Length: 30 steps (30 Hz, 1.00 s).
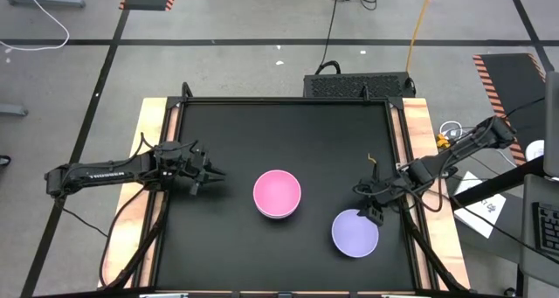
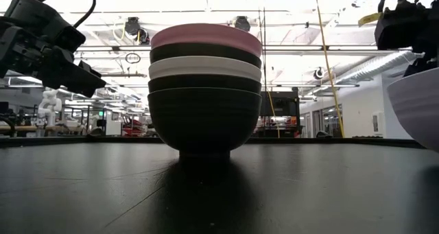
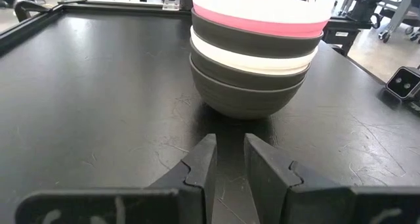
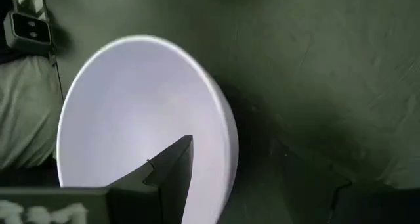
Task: Nest bowls inside each other
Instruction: Stack the light purple bowl on top of the stacked pink bowl
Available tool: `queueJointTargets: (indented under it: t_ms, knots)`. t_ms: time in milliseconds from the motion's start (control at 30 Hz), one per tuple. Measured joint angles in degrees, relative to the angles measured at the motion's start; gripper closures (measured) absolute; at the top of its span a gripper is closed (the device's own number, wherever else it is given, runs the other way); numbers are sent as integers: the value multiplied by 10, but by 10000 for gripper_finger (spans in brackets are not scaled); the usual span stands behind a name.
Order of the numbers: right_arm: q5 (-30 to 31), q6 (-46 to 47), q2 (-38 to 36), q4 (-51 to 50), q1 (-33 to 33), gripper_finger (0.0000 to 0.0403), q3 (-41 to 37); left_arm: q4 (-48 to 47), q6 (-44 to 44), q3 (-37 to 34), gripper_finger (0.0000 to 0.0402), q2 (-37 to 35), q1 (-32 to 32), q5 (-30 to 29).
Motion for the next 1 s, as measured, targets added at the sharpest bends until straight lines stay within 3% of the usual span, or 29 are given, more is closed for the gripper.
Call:
queueJointTargets:
  t_ms: [467,567,767,1000]
  knots:
    - [-16,-8,59,-12,4,213,0,0,2,0,320,0,0,-1]
    - [-16,-33,64,-11,4,248,0,0,2,0,320,0,0,-1]
    - [-15,-71,68,-8,4,387,0,0,2,0,320,0,0,-1]
    - [6,-110,54,68,-18,398,-1,0,2,0,320,0,0,-1]
